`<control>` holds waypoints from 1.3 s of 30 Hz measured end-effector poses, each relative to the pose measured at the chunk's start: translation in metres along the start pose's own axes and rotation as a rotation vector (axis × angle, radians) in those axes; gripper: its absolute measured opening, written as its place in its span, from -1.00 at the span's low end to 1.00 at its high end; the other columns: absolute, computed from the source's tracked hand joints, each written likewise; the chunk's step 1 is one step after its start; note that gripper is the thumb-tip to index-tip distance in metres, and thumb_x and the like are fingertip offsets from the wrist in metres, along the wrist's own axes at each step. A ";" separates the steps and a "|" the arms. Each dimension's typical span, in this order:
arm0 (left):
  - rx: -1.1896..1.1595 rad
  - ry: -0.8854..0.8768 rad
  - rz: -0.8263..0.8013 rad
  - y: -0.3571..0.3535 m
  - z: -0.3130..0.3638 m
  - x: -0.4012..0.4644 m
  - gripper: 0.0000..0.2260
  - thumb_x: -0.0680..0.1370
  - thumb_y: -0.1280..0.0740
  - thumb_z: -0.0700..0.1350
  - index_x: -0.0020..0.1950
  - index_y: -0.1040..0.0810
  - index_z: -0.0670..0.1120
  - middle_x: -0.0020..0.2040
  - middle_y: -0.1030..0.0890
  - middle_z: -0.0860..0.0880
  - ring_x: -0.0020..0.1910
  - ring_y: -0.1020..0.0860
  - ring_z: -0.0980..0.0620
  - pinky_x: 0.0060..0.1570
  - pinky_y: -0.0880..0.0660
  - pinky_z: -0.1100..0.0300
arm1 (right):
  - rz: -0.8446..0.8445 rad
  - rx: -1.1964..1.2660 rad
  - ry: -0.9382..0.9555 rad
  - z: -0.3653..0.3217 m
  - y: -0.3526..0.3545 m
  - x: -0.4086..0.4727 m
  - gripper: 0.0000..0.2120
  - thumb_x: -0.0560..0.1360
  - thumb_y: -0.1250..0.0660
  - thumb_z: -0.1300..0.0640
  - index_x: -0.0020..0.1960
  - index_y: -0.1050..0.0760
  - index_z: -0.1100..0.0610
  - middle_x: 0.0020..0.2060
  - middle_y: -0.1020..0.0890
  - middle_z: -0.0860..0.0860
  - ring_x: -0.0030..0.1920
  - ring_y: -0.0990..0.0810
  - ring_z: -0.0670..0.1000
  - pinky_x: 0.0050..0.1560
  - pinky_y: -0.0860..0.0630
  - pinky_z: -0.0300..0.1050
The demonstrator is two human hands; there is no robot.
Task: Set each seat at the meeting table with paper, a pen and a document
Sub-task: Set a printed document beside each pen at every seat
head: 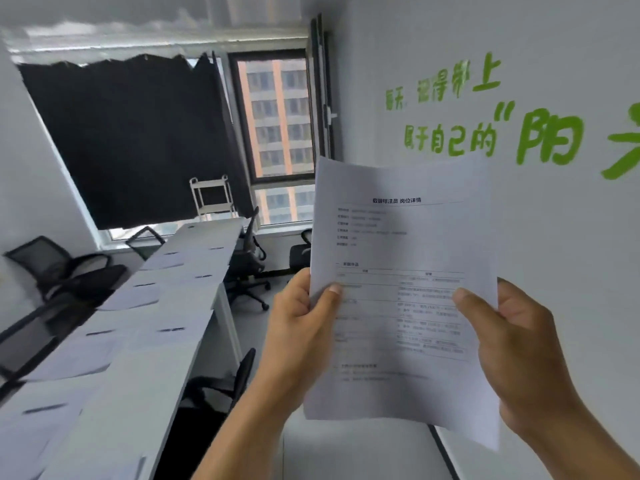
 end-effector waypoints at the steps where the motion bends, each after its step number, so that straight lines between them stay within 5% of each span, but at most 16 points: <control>1: 0.023 0.000 0.020 0.004 -0.002 0.006 -0.78 0.76 -0.26 -0.24 0.22 -0.68 -0.01 0.04 -0.80 0.04 -0.01 -0.78 0.03 -0.06 -0.74 0.11 | -0.017 0.001 0.001 0.004 -0.007 0.009 -0.79 0.69 -0.34 0.19 0.05 -0.73 -0.01 -0.02 -0.81 0.01 0.05 -0.77 0.21 0.16 -0.68 0.36; 10: 0.023 0.029 0.216 0.062 -0.082 0.144 -0.81 0.76 -0.29 -0.17 0.24 -0.69 0.00 0.03 -0.80 0.05 -0.03 -0.77 0.06 -0.13 -0.67 0.22 | -0.240 0.010 0.001 0.067 -0.134 0.154 -0.83 0.70 -0.33 0.20 0.09 -0.71 0.08 0.00 -0.81 -0.07 -0.01 -0.80 0.01 0.05 -0.67 0.08; 17: 0.002 0.048 0.283 0.093 -0.102 0.260 -0.81 0.76 -0.30 -0.12 0.22 -0.70 0.05 0.06 -0.80 0.05 0.00 -0.77 0.01 -0.03 -0.70 0.01 | -0.294 -0.015 0.021 0.078 -0.216 0.261 -0.83 0.70 -0.34 0.17 0.07 -0.71 0.06 0.01 -0.81 -0.07 0.01 -0.80 0.02 0.11 -0.68 0.16; 27: 0.124 0.071 0.410 0.107 -0.155 0.406 -0.81 0.76 -0.29 -0.09 0.18 -0.70 0.09 0.02 -0.80 0.12 -0.11 -0.75 0.12 -0.18 -0.64 0.15 | -0.429 0.019 -0.023 0.136 -0.306 0.411 -0.85 0.70 -0.34 0.16 0.10 -0.70 0.06 0.00 -0.81 -0.08 0.00 -0.81 0.02 0.09 -0.70 0.14; 34: 0.135 0.122 0.559 0.104 -0.198 0.507 -0.84 0.76 -0.30 -0.08 0.19 -0.70 0.03 0.04 -0.80 0.08 -0.02 -0.76 -0.02 -0.08 -0.71 0.03 | -0.557 0.097 -0.014 0.185 -0.370 0.529 -0.84 0.70 -0.34 0.18 0.12 -0.70 0.02 -0.03 -0.81 -0.12 -0.05 -0.80 -0.04 -0.03 -0.68 0.00; 39: 0.170 0.136 0.704 0.113 -0.223 0.566 -0.82 0.76 -0.30 -0.12 0.19 -0.71 0.03 0.05 -0.80 0.08 -0.02 -0.77 0.01 -0.07 -0.73 0.07 | -0.710 0.123 -0.079 0.221 -0.432 0.602 -0.86 0.70 -0.33 0.16 0.11 -0.68 0.06 -0.03 -0.81 -0.05 -0.06 -0.81 0.03 -0.01 -0.70 0.12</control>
Point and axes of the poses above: each hand's wrist, its own x-axis towards the middle knuckle, its own y-axis out of the back of the hand, z = x × y, the point moved 2 cm from there along x, towards the middle knuckle
